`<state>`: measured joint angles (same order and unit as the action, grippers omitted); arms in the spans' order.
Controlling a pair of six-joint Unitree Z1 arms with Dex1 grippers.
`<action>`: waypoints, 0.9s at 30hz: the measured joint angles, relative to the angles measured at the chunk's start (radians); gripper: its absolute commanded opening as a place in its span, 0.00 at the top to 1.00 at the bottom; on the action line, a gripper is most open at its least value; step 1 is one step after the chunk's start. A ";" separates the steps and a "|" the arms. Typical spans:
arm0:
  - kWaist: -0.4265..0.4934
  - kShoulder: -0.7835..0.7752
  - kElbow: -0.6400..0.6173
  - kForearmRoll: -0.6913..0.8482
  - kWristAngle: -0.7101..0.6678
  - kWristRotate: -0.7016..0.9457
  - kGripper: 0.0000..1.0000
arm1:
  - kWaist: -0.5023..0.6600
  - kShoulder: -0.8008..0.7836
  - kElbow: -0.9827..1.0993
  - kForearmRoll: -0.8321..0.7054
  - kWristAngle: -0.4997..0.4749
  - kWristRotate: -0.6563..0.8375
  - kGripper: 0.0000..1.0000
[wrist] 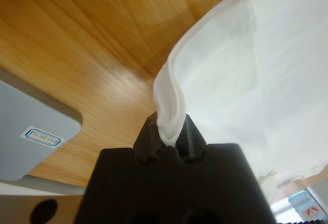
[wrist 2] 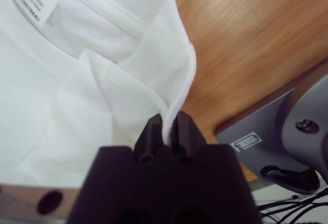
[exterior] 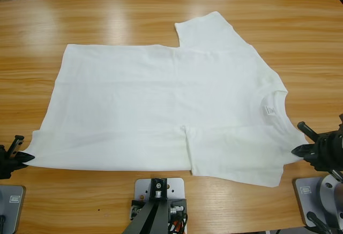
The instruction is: Fold clothes
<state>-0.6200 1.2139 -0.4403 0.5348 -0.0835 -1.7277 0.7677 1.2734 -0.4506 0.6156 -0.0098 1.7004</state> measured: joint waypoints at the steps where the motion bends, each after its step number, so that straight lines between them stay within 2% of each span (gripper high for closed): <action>1: -0.001 0.000 -0.004 0.007 -0.002 -0.002 1.00 | 0.003 0.001 -0.002 0.000 0.000 0.010 0.99; 2: -0.001 0.000 -0.008 0.013 -0.004 -0.004 1.00 | 0.004 0.002 -0.004 0.001 0.000 0.019 0.88; 4: -0.002 0.000 -0.021 0.036 -0.009 -0.008 1.00 | 0.007 0.010 -0.009 0.006 0.000 0.028 0.52; 5: -0.003 0.000 -0.031 0.052 -0.014 -0.009 1.00 | 0.008 0.015 -0.017 0.016 0.000 0.031 0.43; 6: -0.004 0.000 -0.044 0.076 -0.021 -0.013 0.90 | 0.008 0.020 -0.035 0.031 0.000 0.034 0.38; 8: -0.006 0.000 -0.074 0.140 -0.028 -0.031 0.15 | 0.011 0.027 -0.087 0.082 0.000 0.037 0.21; 9: -0.007 0.000 -0.090 0.171 -0.029 -0.040 0.02 | 0.012 0.029 -0.116 0.110 0.000 0.038 0.14; 10: -0.007 -0.002 -0.106 0.199 -0.030 -0.047 0.00 | 0.014 0.030 -0.147 0.140 0.000 0.038 0.07; 12: -0.007 -0.015 -0.151 0.257 -0.030 -0.052 0.00 | 0.016 0.030 -0.209 0.209 0.000 0.038 0.02; 16: 0.006 -0.047 -0.265 0.369 -0.029 -0.046 0.00 | 0.018 0.031 -0.376 0.398 -0.039 0.027 0.00; 19: 0.019 -0.055 -0.316 0.395 -0.029 -0.022 0.00 | 0.018 0.031 -0.464 0.482 -0.082 -0.004 0.00; 23: 0.072 -0.063 -0.340 0.407 -0.019 0.050 0.01 | 0.014 0.039 -0.528 0.471 -0.147 -0.111 0.00; 25: 0.125 -0.063 -0.344 0.367 0.003 0.149 0.02 | -0.029 0.043 -0.535 0.393 -0.160 -0.262 0.00; 27: 0.194 -0.063 -0.348 0.269 0.020 0.294 0.02 | -0.127 0.055 -0.537 0.283 -0.130 -0.470 0.00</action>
<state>-0.4262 1.1510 -0.7885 0.8036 -0.0632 -1.4332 0.6403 1.3280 -0.9877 0.8984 -0.1394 1.2308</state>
